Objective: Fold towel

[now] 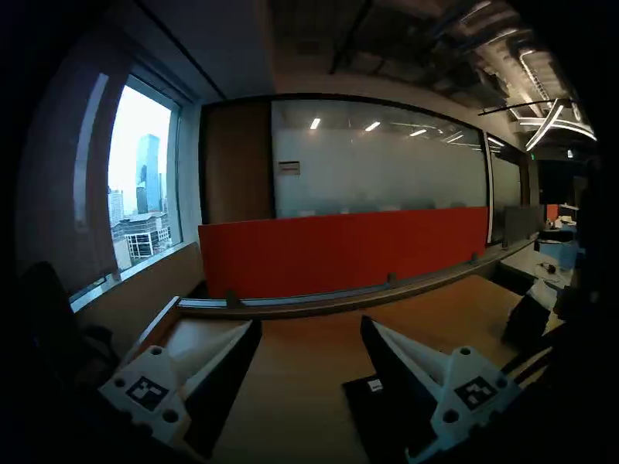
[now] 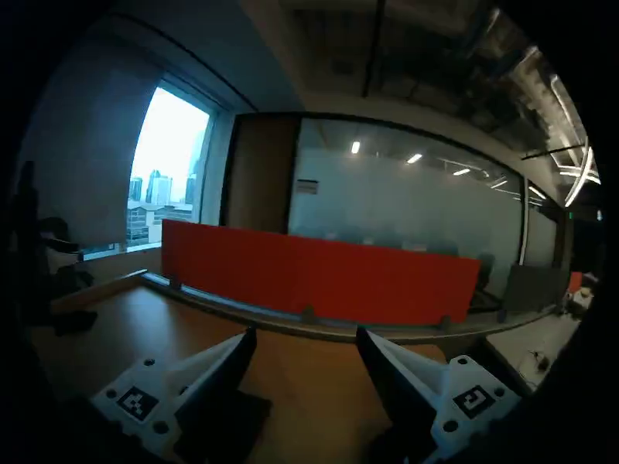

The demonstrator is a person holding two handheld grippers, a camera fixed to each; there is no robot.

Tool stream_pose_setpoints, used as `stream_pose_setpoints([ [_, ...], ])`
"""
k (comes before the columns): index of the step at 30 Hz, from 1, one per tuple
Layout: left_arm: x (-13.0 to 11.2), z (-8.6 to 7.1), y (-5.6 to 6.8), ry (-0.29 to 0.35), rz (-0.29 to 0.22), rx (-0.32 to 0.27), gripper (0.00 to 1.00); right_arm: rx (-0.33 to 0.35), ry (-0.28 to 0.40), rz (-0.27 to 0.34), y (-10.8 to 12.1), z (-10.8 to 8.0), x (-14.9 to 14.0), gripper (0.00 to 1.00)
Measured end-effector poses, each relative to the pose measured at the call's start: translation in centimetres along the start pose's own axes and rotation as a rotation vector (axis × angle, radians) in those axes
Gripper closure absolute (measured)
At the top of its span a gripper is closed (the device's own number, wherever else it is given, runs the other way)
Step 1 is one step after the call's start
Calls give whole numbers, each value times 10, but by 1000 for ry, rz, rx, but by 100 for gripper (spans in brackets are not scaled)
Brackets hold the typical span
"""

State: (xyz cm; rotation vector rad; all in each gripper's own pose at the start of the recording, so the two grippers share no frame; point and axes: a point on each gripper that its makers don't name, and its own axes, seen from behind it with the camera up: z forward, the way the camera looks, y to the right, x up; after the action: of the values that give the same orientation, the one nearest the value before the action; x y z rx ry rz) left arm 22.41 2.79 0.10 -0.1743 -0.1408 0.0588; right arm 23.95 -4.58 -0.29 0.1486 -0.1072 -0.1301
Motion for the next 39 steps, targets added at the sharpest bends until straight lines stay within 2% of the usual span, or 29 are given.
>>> stream_pose_setpoints([
  [9,-19,1,32,-72,45,-125,6,145,-100,-91,-27,-9,-26,0],
  [14,-32,-1,48,-105,67,-186,6,202,-167,-115,-37,-9,-46,0],
  [18,-44,-3,57,-134,68,-220,6,234,-194,-121,-45,-9,-54,0],
  [21,-51,-4,62,-147,67,-244,6,260,-215,-122,-50,-10,-60,0],
  [28,-71,-5,64,-175,73,-267,5,299,-256,-127,-62,-10,-79,0],
  [33,-91,-6,67,-199,72,-281,6,323,-282,-123,-70,-11,-98,0],
  [39,-119,-8,74,-233,95,-297,6,343,-311,-116,-78,-12,-126,0],
])
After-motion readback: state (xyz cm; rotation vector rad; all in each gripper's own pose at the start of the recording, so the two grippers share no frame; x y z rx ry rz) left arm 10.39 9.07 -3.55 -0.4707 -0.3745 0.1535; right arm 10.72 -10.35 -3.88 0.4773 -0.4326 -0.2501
